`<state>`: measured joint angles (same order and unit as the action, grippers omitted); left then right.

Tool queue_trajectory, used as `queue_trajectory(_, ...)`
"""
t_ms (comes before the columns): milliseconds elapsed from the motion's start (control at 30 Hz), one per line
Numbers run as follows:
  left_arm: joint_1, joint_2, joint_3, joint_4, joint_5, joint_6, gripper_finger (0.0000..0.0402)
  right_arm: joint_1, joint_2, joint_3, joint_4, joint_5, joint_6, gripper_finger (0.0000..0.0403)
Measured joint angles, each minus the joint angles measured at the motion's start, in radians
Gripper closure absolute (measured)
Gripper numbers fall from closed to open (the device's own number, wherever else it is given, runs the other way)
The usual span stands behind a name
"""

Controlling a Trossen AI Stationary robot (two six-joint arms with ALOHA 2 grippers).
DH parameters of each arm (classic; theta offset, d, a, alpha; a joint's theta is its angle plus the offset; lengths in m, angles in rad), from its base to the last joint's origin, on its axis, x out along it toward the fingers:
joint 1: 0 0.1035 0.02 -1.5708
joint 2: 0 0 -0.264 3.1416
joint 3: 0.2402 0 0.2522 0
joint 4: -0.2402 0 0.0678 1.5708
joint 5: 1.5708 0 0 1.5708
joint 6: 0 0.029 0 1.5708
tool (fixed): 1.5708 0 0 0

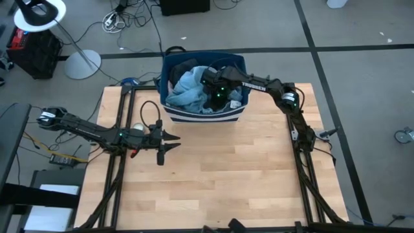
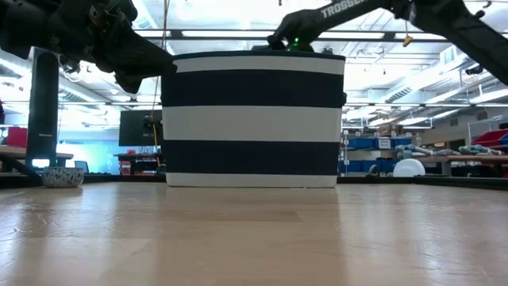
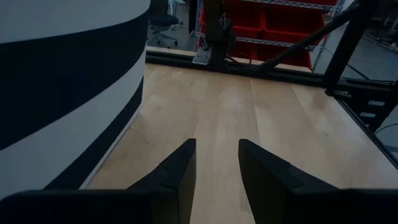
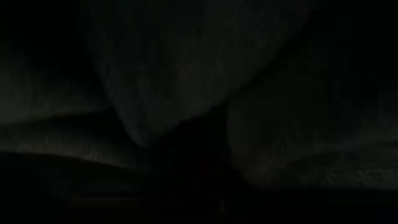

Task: Sort clothes
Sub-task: Put the blue pants into the blue laundry organizer, then return to Home Position

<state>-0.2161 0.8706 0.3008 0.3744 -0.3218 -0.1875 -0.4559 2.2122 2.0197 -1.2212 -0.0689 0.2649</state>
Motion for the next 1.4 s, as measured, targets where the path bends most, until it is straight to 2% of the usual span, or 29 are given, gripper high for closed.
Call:
queue_trajectory(200, 0.0, 0.0, 0.0, 0.0, 0.0, 0.0, 0.0275, 0.002, 0.021, -0.002, 0.006, 0.02, 0.007, 0.0402)
queue_trajectory(500, 0.0, 0.0, 0.0, -0.001, 0.0, 0.0, 0.0275, 0.009, -0.178, -0.01, 0.03, 0.044, 0.02, 0.0401)
queue_trajectory(800, 0.0, 0.0, 0.0, 0.0, 0.0, 0.0, 0.0275, 0.045, -0.376, -0.008, 0.063, 0.125, 0.026, 0.04)
queue_trajectory(1033, 0.0, 0.0, 0.0, -0.005, 0.0, 0.0, 0.0275, 0.084, -0.469, -0.008, 0.108, 0.132, 0.016, 0.0399)
queue_trajectory(1400, 0.0, 0.0, 0.0, -0.006, 0.0, 0.0, 0.0275, 0.22, -0.573, -0.007, 0.03, 0.122, 0.024, 0.0395)
